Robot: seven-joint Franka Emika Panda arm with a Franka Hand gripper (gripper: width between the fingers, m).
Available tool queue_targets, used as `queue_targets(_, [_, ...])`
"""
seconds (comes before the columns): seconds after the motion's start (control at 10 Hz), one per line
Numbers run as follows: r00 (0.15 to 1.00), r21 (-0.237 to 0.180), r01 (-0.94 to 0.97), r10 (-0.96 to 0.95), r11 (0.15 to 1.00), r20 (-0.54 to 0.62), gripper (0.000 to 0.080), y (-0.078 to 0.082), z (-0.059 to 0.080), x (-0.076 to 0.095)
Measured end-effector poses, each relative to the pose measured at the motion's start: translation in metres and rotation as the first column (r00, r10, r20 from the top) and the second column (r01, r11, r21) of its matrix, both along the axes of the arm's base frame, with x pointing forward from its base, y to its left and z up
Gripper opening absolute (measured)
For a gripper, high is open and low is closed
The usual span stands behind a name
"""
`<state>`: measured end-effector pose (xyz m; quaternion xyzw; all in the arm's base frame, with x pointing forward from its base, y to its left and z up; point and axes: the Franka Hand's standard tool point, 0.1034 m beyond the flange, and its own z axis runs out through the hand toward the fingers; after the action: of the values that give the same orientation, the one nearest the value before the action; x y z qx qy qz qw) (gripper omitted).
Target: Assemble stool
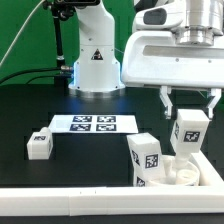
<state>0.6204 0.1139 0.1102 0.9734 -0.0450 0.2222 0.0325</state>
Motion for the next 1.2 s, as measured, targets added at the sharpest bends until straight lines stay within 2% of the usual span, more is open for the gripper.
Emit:
queue_targets(0.6, [1.000, -0.018, -0.011, 0.011, 1.000, 0.006, 0.0338, 0.002, -0.008, 0.012])
queue_targets(1.2, [1.000, -0.027, -0.025, 0.025, 0.999, 0.013, 0.0338, 0.005, -0.020, 0.010])
